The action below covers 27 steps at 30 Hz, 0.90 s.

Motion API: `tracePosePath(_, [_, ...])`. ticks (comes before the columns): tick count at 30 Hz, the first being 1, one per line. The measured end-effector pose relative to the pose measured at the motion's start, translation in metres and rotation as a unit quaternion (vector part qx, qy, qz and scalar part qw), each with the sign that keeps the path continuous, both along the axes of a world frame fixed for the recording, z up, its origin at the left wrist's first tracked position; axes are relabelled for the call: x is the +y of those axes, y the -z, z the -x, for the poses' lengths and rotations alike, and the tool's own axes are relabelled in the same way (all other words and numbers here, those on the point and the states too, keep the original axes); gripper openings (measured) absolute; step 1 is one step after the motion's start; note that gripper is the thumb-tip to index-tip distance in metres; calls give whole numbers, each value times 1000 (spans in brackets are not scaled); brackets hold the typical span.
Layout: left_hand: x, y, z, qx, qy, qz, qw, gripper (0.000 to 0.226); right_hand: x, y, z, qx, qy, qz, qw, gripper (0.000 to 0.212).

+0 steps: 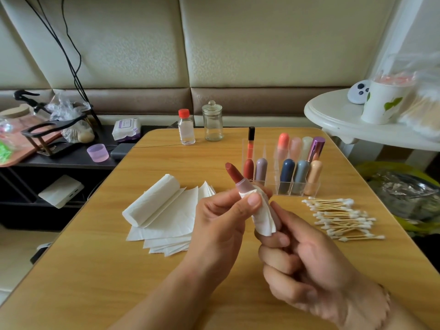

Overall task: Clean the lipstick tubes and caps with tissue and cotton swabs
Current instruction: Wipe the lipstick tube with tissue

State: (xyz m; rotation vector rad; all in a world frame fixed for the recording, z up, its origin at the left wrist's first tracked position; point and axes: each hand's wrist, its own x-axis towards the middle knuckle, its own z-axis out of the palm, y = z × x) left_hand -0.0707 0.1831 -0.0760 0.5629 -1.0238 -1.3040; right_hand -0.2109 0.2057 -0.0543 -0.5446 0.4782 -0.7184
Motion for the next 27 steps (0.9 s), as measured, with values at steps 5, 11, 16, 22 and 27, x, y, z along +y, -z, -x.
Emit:
tracePosePath(5, [-1,-1,1,-11,-29,2,1000,30,-5,8,0,226,132,186,947,59])
tracePosePath(11, [-1,-1,0,26,-5,-4,1000,34,-7,12,-2,200,150,233,940,61])
tracePosePath(16, [-4,2,1,51,13,-10,999,40,-1,9,-3,152,84,122,977,51])
tracePosePath(22, [-3,3,2,46,3,-1,999,40,-4,6,1,126,55,58,989,52])
tracePosePath(27, [-2,2,0,18,4,16,1000,20,-3,11,-2,227,123,230,938,56])
